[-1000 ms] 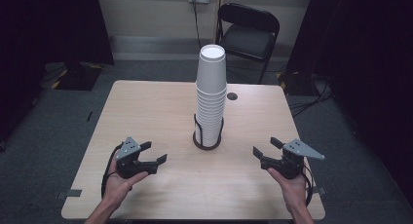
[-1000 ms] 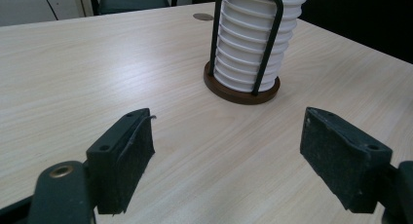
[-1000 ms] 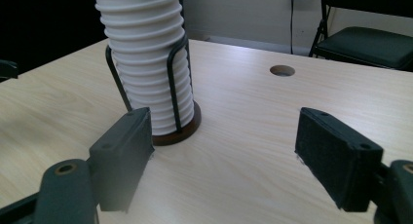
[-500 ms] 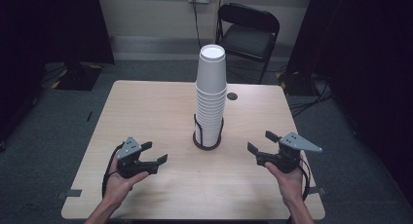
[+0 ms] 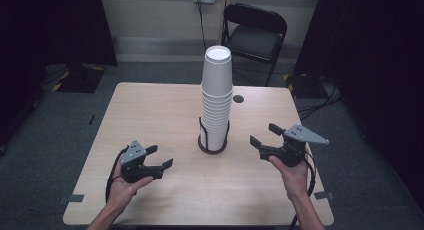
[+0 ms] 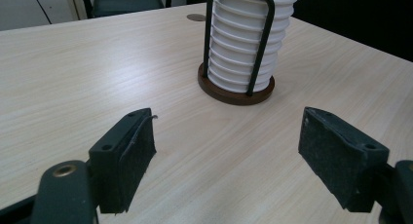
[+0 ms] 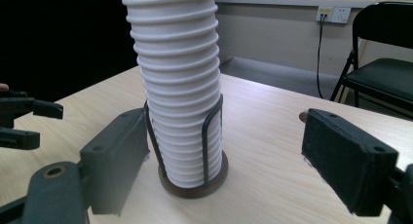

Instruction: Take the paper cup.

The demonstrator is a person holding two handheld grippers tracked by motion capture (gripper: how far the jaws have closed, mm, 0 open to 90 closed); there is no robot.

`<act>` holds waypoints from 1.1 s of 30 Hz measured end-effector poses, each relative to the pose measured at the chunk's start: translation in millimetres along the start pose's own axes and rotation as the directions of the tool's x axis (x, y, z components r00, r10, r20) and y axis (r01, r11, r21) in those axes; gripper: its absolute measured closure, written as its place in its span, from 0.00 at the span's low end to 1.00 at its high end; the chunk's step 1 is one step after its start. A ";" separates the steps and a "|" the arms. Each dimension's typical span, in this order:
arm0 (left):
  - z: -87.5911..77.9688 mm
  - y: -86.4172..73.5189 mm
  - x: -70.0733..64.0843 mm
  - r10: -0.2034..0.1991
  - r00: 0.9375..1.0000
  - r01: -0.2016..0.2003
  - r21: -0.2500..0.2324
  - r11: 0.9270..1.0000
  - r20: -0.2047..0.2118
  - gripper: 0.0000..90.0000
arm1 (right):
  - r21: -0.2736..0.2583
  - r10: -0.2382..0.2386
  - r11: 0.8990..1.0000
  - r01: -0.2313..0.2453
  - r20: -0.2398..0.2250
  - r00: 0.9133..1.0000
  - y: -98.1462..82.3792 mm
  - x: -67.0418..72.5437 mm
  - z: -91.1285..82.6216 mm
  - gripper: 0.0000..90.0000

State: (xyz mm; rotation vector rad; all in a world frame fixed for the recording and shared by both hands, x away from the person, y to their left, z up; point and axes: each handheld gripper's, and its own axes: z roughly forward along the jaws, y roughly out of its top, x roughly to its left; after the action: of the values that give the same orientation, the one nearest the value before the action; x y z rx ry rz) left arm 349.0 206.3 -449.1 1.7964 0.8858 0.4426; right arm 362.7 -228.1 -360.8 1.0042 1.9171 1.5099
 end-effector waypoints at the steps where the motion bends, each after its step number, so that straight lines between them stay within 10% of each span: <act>1: 0.1 -0.2 -0.1 -0.001 1.000 0.001 -0.003 1.000 0.000 0.23 | 0.003 0.000 1.000 0.000 -0.001 1.000 2.6 0.8 1.4 0.19; 33: 4.4 -0.1 -5.6 -0.005 1.000 0.004 0.007 1.000 0.020 0.19 | -0.091 -0.049 0.995 0.042 -0.070 0.996 78.4 16.4 27.0 0.15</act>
State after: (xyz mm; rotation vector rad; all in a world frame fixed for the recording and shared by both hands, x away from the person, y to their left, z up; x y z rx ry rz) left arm 348.1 199.4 -450.3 1.8018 0.8784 0.4187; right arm 392.3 -190.0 -291.4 0.8725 1.8899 1.6105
